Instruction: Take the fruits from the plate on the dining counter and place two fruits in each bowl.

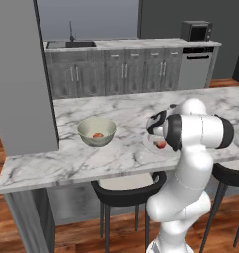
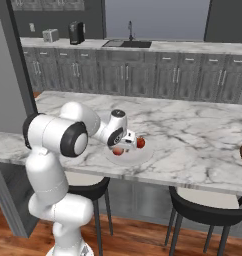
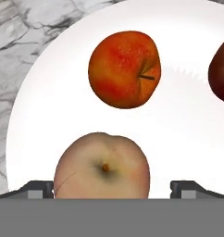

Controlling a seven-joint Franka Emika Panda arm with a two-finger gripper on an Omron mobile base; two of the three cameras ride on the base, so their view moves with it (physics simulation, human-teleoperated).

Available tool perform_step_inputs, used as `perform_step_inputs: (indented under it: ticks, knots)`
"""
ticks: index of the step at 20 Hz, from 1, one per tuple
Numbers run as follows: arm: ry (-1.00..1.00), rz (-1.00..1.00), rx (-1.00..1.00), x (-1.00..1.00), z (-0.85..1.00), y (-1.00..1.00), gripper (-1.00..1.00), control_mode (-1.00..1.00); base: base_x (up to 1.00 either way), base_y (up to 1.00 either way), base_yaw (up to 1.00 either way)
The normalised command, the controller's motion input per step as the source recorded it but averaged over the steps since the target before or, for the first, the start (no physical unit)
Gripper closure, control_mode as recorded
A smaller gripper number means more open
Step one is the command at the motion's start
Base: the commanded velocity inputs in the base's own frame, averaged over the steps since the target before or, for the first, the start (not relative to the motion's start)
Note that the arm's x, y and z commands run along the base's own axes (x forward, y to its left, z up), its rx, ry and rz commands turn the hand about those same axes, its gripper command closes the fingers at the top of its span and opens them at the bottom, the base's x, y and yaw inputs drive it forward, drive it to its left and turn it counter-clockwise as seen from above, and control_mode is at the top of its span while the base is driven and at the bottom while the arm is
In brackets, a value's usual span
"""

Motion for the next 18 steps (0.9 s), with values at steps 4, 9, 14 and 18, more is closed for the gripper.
perform_step_inputs:
  ticks: [4, 9, 14, 18]
  knots:
    - [0.00, 0.00, 0.00, 0.00, -0.17, 0.00, -1.00, -1.00, 0.00, 0.00, 0.00]
    - [0.02, 0.00, 0.00, 0.00, -0.11, 0.02, 1.00, -1.00, 0.00, 0.00, 0.00]
    - [0.01, 0.00, 0.00, 0.00, 0.00, 0.00, 1.00, -1.00, 0.00, 0.00, 0.00]
    - [0.07, 0.00, 0.00, -0.03, 0.53, 0.24, 1.00, -1.00, 0.00, 0.00, 0.00]
